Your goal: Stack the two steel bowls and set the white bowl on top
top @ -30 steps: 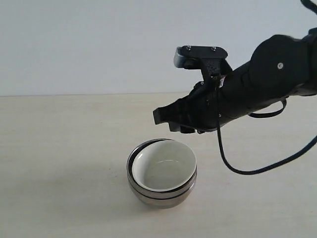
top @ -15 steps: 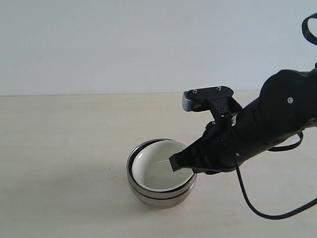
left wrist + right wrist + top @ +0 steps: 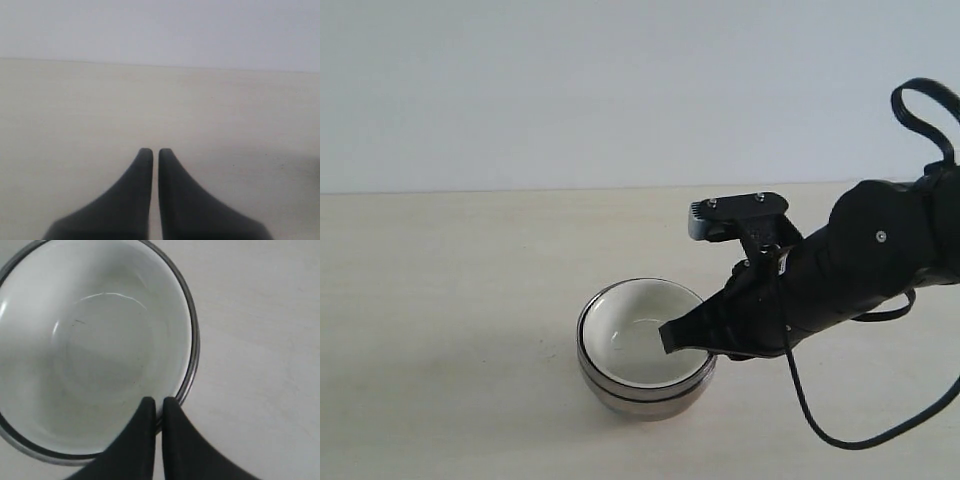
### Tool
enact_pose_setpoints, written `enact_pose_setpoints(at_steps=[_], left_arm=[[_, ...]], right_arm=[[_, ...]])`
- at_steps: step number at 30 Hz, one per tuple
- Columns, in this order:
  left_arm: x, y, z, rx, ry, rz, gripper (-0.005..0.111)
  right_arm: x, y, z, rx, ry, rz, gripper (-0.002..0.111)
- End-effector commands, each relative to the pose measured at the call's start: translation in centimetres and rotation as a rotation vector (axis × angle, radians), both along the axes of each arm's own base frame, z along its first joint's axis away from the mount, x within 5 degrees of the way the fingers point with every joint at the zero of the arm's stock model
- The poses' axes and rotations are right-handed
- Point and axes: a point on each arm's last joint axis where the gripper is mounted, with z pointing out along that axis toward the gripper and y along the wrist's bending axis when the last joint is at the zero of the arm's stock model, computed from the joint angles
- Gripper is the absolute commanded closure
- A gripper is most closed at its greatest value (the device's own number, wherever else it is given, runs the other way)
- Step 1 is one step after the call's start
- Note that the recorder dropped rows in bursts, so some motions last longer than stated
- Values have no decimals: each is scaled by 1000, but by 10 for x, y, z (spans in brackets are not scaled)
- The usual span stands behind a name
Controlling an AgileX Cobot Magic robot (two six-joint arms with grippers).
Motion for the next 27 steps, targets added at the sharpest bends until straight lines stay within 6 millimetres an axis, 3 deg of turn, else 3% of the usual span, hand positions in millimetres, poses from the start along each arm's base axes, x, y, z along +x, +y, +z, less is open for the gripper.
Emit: enact_pose_setpoints(at_steps=[1, 18, 27], left_arm=[[0, 0, 0, -5, -7, -3, 103], [0, 0, 0, -5, -7, -3, 103], [0, 0, 0, -5, -7, -3, 103]], right_arm=[[1, 1, -4, -4, -11, 2, 108], [0, 1, 35, 128, -167, -49, 108], [-24, 6, 86, 223, -357, 40, 108]])
